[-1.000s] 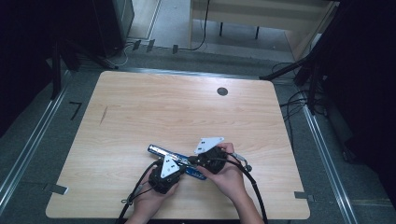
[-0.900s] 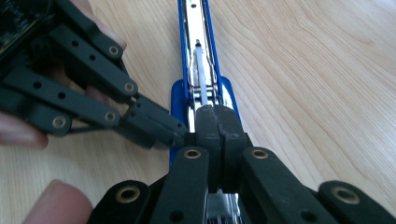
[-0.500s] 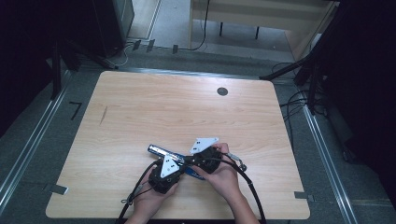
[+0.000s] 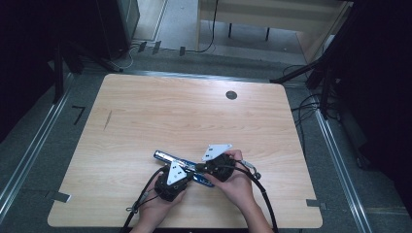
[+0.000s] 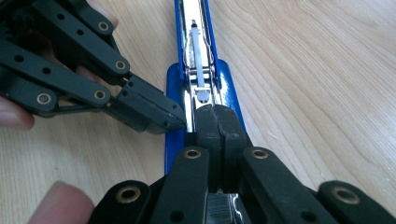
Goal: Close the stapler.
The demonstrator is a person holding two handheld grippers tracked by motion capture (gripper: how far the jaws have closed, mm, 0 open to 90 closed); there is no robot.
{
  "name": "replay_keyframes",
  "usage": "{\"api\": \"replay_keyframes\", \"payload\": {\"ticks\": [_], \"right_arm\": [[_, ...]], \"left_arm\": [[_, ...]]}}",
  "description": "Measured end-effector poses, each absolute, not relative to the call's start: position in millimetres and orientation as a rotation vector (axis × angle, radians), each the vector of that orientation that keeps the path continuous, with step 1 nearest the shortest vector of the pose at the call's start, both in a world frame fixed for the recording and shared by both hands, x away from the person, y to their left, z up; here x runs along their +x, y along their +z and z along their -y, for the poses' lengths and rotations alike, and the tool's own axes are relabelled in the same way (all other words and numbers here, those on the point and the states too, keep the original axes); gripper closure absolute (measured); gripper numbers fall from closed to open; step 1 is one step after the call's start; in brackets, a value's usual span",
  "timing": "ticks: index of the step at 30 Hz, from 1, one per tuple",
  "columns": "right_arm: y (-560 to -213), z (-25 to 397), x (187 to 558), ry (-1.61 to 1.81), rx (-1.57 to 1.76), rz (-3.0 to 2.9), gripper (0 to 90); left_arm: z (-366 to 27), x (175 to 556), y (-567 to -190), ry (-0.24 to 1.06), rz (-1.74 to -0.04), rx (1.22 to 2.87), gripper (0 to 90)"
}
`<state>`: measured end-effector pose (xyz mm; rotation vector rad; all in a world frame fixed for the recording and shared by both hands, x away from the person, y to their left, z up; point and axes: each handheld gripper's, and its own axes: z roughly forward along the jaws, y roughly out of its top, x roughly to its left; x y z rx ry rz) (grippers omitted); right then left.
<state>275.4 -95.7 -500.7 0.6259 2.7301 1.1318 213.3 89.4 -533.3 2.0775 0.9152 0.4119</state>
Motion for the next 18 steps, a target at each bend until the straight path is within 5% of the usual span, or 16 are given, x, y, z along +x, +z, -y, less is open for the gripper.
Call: {"api": "replay_keyframes", "payload": {"ticks": [18], "right_arm": [[-499.8,104.9,270.1,1.108,0.626,-2.734,90.0]], "left_arm": [[-89.7,213.6,-533.5,0.407,-0.916,2.074,90.0]]}}
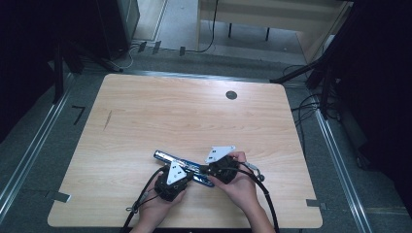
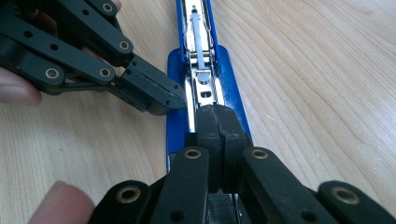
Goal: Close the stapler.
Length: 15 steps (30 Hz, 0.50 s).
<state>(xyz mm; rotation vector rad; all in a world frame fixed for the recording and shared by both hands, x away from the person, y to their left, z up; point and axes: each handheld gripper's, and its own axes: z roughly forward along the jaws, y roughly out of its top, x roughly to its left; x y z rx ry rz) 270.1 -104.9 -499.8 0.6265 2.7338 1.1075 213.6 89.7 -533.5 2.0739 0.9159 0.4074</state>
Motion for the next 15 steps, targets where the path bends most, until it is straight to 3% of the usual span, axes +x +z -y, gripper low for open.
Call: {"api": "replay_keyframes", "payload": {"ticks": [15], "right_arm": [[-496.2,107.9,271.2,1.174,0.681,-2.679,90.0]], "left_arm": [[-94.8,215.8,-533.3,0.360,-0.931,2.058,90.0]]}}
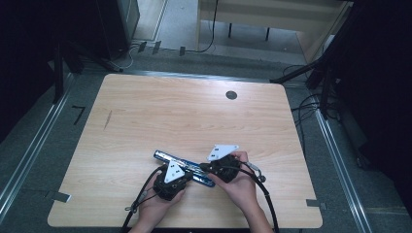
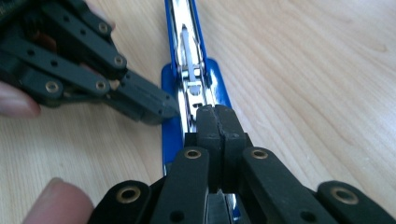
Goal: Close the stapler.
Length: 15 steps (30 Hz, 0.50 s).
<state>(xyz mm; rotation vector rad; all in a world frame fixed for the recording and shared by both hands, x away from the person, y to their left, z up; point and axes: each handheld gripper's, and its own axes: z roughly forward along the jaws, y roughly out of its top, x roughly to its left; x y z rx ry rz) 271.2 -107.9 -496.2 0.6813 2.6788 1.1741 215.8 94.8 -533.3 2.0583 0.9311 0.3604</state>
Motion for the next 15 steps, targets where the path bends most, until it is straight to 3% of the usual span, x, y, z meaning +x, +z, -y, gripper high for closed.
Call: {"api": "replay_keyframes", "payload": {"ticks": [15], "right_arm": [[-481,90,277,1.221,0.669,-2.675,90.0]], "left_arm": [[-126,222,-523,0.311,-1.009,1.979,90.0]]}}
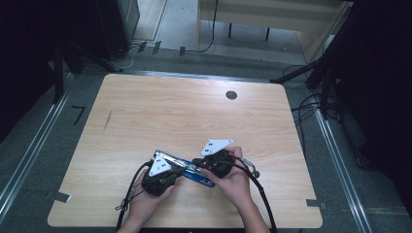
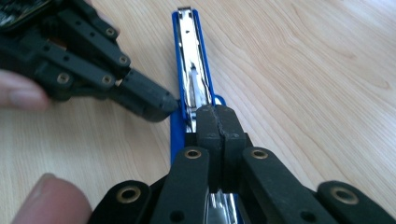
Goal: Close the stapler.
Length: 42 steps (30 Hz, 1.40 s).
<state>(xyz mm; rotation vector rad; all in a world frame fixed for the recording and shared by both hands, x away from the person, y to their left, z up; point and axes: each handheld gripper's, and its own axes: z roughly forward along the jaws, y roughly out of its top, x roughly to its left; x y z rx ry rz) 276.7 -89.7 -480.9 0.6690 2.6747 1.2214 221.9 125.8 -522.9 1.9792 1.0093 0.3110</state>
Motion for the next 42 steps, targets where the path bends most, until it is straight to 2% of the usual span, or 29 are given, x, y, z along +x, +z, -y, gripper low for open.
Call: {"api": "replay_keyframes", "payload": {"ticks": [17,32,42], "right_arm": [[-469,59,281,1.223,0.601,-2.694,90.0],[-479,23,292,1.208,0.571,-2.745,90.0],[-488,14,299,1.172,0.596,-2.754,90.0]], "left_arm": [[-174,236,-521,0.327,-1.125,1.924,90.0],[-178,241,-528,0.313,-1.181,1.970,90.0],[-173,243,-532,0.351,-1.208,1.990,90.0]]}}
